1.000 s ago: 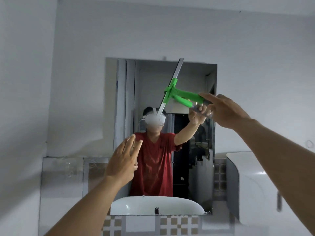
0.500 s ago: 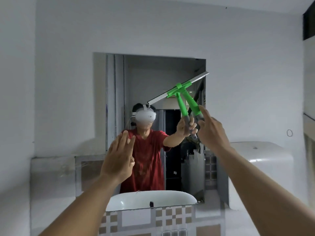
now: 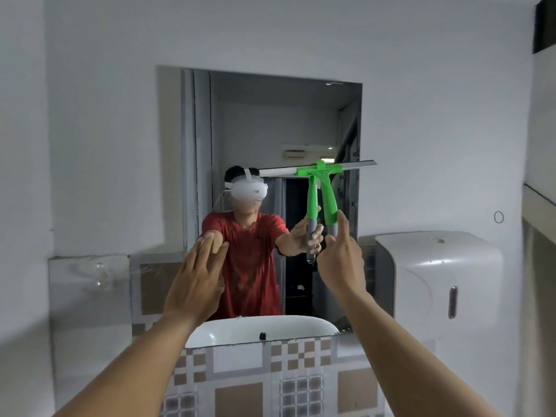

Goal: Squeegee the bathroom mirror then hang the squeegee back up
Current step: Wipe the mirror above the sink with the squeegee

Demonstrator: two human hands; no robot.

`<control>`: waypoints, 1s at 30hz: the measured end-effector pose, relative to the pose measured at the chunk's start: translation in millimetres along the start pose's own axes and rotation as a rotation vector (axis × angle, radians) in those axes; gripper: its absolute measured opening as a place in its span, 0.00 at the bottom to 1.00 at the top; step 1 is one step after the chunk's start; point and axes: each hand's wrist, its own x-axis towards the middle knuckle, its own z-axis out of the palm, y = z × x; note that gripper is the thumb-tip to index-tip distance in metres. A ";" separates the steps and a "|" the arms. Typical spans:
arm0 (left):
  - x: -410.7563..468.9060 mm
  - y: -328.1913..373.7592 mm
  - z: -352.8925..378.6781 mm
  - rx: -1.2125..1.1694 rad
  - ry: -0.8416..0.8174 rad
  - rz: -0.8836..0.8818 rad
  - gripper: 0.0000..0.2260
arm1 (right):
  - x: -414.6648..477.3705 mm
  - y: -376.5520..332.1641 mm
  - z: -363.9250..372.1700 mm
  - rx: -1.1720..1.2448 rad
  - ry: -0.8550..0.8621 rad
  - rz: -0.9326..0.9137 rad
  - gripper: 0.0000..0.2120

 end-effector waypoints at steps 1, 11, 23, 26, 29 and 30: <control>0.8 0.2 1.0 -0.002 -0.007 0.005 0.36 | -4.0 -3.1 2.3 0.006 -0.007 0.011 0.33; -8.4 1.3 7.3 -0.113 -0.101 0.013 0.41 | -39.3 -65.7 38.2 0.387 -0.133 0.143 0.43; -33.7 5.6 20.1 -0.145 -0.121 -0.004 0.44 | -70.3 -104.5 80.1 0.044 -0.253 -0.140 0.36; -33.5 3.6 23.3 -0.139 -0.135 0.005 0.41 | -65.3 -93.0 69.5 -0.065 -0.231 -0.240 0.38; -35.1 4.3 21.4 -0.167 -0.103 0.007 0.41 | -52.7 -74.4 48.7 -0.234 -0.231 -0.345 0.43; -35.9 4.4 21.4 -0.176 -0.091 0.010 0.41 | -48.4 -68.5 39.6 -0.304 -0.242 -0.377 0.44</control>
